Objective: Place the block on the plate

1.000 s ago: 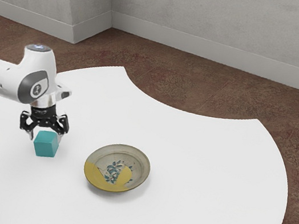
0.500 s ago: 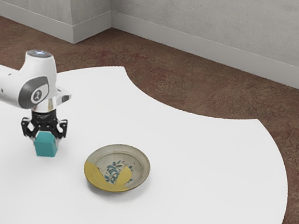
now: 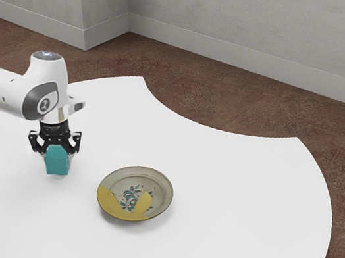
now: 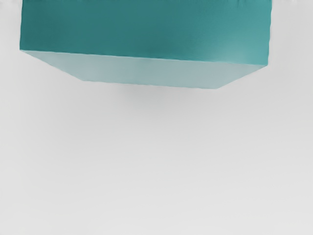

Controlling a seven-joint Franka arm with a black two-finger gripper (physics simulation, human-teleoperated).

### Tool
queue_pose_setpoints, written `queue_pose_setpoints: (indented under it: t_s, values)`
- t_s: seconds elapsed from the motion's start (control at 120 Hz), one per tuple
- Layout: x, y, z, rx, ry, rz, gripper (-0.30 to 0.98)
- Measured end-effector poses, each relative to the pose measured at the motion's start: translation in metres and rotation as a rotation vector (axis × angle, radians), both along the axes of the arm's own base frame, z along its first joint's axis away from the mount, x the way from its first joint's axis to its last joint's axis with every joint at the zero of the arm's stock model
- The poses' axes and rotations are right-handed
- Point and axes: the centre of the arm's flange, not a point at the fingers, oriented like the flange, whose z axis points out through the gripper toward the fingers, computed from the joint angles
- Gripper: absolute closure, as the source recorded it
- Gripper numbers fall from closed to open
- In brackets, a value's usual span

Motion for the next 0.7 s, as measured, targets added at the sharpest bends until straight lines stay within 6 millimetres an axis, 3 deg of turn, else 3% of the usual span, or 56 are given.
queue_pose_setpoints:
  t_s: [0.15, 0.25, 0.392, 0.533, 0.7]
  values:
    - [0.008, -0.038, 0.032, 0.005, -0.049, -0.066, 0.28]
    - [0.014, -0.093, 0.054, 0.006, -0.084, -0.161, 0.28]
    - [0.013, -0.171, 0.068, -0.004, -0.104, -0.294, 0.29]
    - [0.006, -0.218, 0.06, -0.018, -0.085, -0.371, 0.29]
    - [0.006, -0.23, 0.03, -0.031, -0.034, -0.378, 0.28]
